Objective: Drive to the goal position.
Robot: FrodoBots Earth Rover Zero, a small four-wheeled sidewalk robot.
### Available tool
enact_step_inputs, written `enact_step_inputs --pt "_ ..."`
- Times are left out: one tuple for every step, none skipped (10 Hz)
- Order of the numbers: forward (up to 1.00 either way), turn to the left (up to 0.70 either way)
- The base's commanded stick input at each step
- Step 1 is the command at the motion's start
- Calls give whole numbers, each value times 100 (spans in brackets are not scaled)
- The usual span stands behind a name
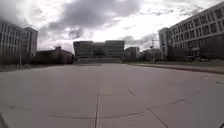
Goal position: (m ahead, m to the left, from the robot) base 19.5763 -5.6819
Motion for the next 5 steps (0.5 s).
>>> enact_step_inputs --pt "50 1" --pt "50 1" --pt "50 1" --pt "50 1" --pt "50 1"
